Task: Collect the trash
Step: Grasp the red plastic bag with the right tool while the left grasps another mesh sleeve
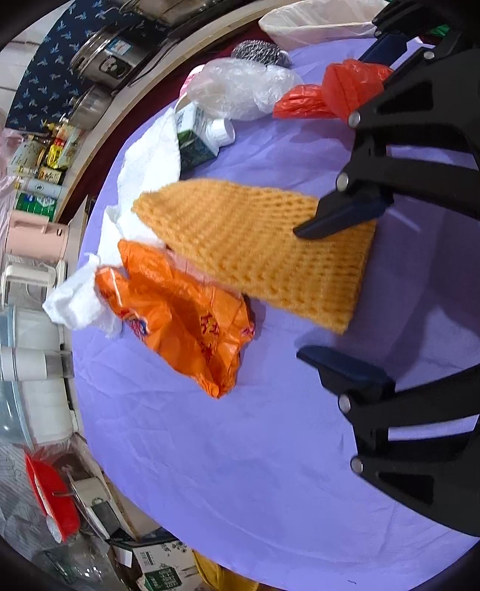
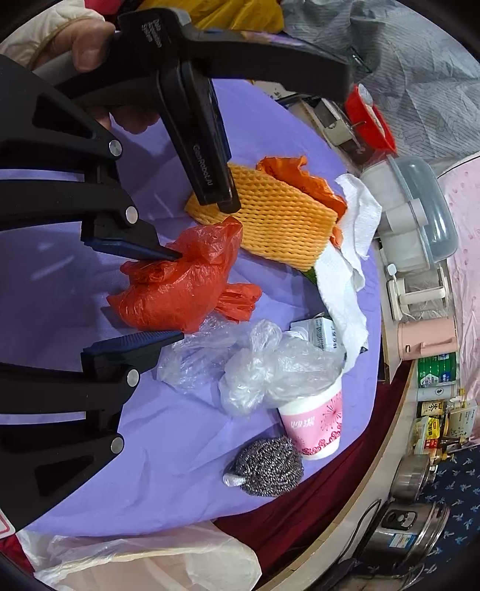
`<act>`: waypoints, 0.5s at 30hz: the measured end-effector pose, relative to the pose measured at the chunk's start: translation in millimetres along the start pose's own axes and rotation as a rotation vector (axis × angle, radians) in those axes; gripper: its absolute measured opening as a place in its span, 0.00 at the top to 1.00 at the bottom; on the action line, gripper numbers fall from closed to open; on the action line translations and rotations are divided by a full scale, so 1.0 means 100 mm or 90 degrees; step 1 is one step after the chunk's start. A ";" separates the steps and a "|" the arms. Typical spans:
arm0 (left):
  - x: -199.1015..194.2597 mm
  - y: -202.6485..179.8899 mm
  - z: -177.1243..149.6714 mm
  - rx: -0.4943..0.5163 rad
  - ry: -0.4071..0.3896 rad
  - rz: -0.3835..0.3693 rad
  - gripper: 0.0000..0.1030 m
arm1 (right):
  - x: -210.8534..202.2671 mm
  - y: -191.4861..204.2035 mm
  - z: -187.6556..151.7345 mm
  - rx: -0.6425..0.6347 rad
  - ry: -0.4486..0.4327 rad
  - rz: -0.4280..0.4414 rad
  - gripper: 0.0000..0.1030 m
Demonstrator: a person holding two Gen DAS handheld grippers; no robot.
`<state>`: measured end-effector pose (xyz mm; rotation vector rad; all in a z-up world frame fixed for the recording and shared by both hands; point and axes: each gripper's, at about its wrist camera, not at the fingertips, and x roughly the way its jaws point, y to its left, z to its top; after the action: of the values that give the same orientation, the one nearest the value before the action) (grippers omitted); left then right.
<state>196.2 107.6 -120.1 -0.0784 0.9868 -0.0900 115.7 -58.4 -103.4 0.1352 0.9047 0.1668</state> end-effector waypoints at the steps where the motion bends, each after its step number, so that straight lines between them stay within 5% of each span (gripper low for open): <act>1: -0.01 -0.02 0.00 0.006 0.000 -0.005 0.60 | -0.02 -0.01 0.00 0.001 -0.003 0.002 0.67; 5: -0.07 -0.11 -0.03 0.025 0.001 -0.016 0.89 | -0.12 -0.03 0.02 0.006 -0.015 0.005 0.67; 15: -0.54 -0.29 -0.15 0.047 -0.028 -0.042 0.91 | -0.57 -0.14 0.07 0.019 -0.076 0.002 0.67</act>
<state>152.9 84.6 -81.0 -0.0454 0.9365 -0.1847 88.2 -84.3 -57.4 0.1719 0.7887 0.1466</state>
